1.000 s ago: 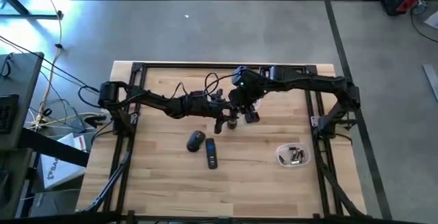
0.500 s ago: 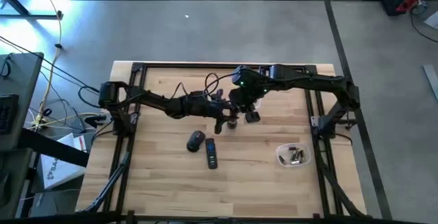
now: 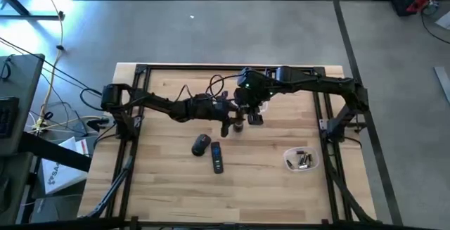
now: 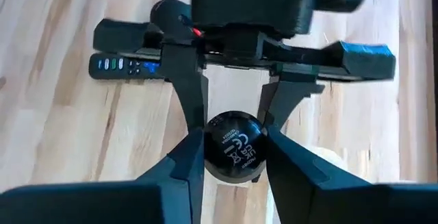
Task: Insert battery
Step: Close the flashlight using its cover
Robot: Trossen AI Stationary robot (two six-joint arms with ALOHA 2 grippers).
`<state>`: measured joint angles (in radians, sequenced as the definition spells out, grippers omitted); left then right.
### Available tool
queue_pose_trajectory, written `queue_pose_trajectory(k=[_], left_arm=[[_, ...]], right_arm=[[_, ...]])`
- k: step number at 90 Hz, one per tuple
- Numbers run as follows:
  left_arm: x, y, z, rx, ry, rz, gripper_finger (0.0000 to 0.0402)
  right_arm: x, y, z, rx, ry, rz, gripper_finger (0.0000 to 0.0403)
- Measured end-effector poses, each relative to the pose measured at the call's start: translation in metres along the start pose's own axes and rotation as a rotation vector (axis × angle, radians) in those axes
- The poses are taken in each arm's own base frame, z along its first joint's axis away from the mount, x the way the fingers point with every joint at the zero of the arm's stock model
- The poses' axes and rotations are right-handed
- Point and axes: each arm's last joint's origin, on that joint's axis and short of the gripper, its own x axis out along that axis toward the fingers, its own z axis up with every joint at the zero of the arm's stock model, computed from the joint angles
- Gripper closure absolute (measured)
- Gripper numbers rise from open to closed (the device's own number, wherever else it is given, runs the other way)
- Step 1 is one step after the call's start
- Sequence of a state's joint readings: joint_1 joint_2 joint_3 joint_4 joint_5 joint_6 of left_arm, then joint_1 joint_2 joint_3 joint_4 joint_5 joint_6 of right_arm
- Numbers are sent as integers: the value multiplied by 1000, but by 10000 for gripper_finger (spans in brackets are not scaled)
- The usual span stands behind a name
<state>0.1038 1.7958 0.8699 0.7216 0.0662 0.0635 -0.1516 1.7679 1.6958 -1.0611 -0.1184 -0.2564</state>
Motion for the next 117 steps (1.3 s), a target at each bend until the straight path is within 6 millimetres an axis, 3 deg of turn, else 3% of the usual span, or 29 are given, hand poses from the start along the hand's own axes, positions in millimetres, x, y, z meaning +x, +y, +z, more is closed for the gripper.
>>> queue_pose_trajectory(k=[44, 77, 99, 117], left_arm=[[-1, 10, 2, -3, -45, 30, 259], [-7, 10, 13, 81, -62, 3, 206], [-23, 23, 25, 90, -37, -140, 184], [-35, 51, 18, 106, -53, -323, 183]], right_arm=[[2, 3, 1, 288, 9, -111, 304], [2, 3, 3, 340, -1, -128, 304], [3, 4, 4, 321, -9, -115, 304], [3, 4, 4, 300, -13, -99, 304]])
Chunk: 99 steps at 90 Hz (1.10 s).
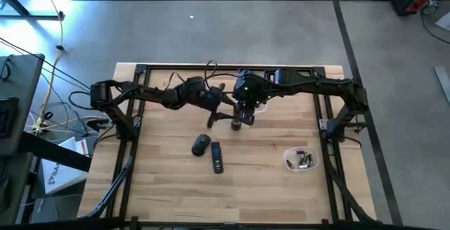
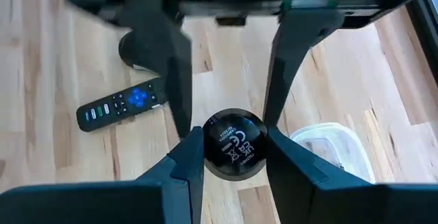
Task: Insert battery
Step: Close the flashlight using its cover
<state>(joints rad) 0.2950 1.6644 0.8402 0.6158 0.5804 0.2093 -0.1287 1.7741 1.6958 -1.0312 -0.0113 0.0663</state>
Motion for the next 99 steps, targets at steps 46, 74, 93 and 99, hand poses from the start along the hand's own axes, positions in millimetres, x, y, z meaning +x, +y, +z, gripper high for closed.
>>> queue_pose_trajectory(k=[46, 74, 93, 99], left_arm=[[13, 11, -31, 74, -59, -115, 185], [26, 18, -37, 75, -83, -170, 186], [28, 22, -41, 73, -77, -172, 207], [29, 23, -41, 74, -73, -152, 232]], right_arm=[[0, 1, -1, -90, 8, 57, 304], [0, 2, -1, -110, 5, 72, 304], [0, 2, 0, -112, 4, 74, 304], [0, 2, -1, -116, 4, 74, 304]])
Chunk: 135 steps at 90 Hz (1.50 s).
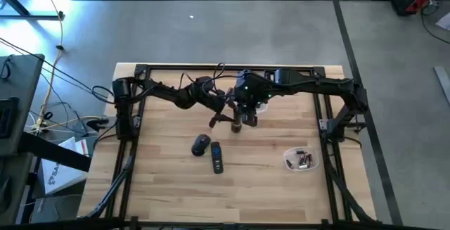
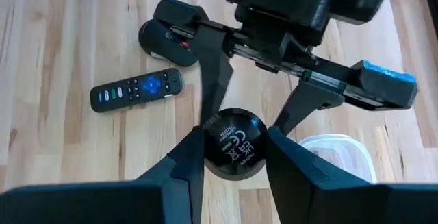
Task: Insert battery
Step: Close the flashlight using its cover
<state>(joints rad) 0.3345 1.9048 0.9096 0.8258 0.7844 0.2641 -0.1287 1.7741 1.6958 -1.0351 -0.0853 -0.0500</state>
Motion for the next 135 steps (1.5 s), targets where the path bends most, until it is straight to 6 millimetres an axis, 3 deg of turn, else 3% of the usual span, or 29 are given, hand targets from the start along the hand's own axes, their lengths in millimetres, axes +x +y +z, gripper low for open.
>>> queue_pose_trajectory(k=[9, 66, 114, 135], left_arm=[[0, 1, 0, -30, 10, 30, 268], [7, -1, 4, -136, 46, 267, 269], [21, -14, 7, -113, 107, 522, 264], [22, -15, 8, -98, 106, 494, 242]], right_arm=[[0, 0, -1, 2, 7, -1, 304], [-2, -4, -5, 193, 34, -161, 304], [-2, -6, -6, 493, 2, -294, 304], [-2, -3, -7, 500, 1, -306, 304]])
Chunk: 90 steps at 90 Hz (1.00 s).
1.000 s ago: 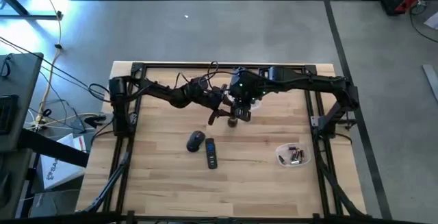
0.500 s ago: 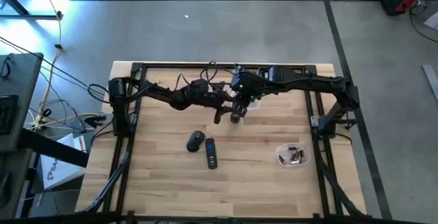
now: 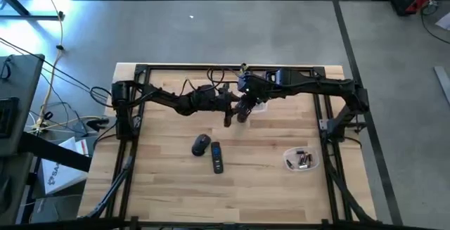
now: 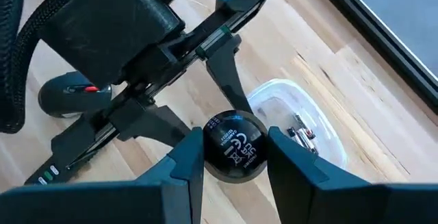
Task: Insert battery
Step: Close the flashlight using its cover
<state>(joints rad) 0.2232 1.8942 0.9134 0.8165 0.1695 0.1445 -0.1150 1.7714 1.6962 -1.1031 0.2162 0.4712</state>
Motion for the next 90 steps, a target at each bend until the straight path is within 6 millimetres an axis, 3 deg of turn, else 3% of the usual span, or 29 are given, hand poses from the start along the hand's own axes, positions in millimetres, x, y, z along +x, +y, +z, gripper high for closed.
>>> queue_pose_trajectory(k=[23, 34, 56, 90], left_arm=[[-12, 5, 15, 48, 4, -112, 191], [-20, 19, 23, 66, -36, -207, 175], [-33, 47, 17, 60, -90, -464, 170], [-19, 37, -3, 66, -73, -467, 170]], right_arm=[[0, 3, 0, -37, -2, 37, 304], [0, 8, 0, -94, -14, 54, 304], [-2, 18, -2, -241, -34, 107, 304], [-1, 20, 0, -290, -43, 164, 304]])
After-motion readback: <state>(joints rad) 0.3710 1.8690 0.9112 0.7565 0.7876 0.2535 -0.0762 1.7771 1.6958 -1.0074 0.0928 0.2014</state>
